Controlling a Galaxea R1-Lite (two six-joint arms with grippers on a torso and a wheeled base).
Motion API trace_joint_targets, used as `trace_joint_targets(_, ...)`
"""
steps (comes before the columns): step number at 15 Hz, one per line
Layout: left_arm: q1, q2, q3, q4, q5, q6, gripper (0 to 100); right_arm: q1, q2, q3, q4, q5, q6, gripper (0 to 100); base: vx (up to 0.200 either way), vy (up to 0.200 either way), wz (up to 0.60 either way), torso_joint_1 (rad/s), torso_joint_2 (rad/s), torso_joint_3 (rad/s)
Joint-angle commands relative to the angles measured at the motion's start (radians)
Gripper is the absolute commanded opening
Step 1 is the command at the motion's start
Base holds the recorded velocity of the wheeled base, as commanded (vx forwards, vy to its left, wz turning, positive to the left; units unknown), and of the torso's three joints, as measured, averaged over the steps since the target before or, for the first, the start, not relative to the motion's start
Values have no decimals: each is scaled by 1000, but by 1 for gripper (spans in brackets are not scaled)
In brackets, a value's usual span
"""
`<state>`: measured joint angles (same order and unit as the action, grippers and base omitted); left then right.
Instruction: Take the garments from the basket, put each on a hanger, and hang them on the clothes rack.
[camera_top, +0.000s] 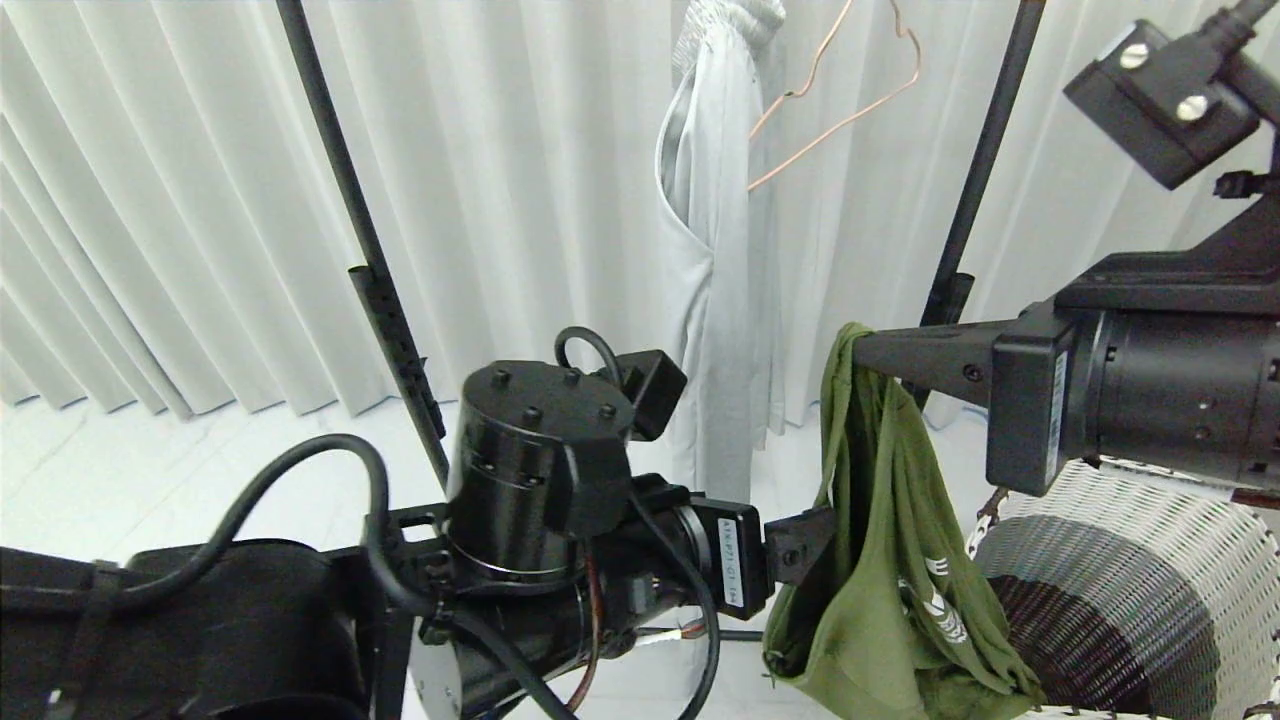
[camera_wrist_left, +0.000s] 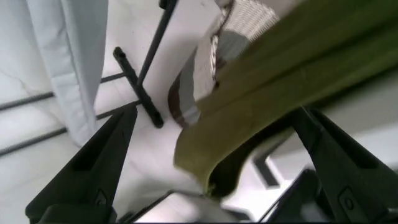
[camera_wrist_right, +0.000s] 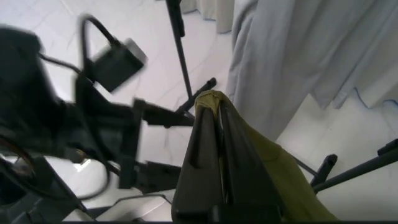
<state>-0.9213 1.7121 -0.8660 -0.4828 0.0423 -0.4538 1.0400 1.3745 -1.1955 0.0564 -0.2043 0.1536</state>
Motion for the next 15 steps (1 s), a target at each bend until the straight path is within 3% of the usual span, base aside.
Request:
trace_joint_targets(1, -13, 83, -13, -2, 8, -5, 100, 0, -9, 4, -7, 0, 6, 0, 0, 0, 0, 0, 0, 0)
trace_joint_targets(4, 1, 132, -5, -2, 33, -2, 100, 0, -21, 2, -7, 0, 12, 0, 0, 0, 0, 0, 0, 0)
trace_joint_targets(8, 2, 132, 99, -2, 34, 3, 100, -1, -40, 5, -7, 0, 12, 0, 0, 0, 0, 0, 0, 0)
trace_joint_targets(13, 2, 124, 153, -2, 97, 37, 100, -1, -40, 5, -7, 0, 12, 0, 0, 0, 0, 0, 0, 0)
trace_joint_targets(14, 2, 119, 160, -2, 97, 37, 0, -3, -41, 7, -7, -1, 12, 0, 0, 0, 0, 0, 0, 0)
trace_joint_targets(15, 2, 116, 166, -2, 106, 37, 0, -5, -41, 10, -7, -1, 12, 0, 0, 0, 0, 0, 0, 0)
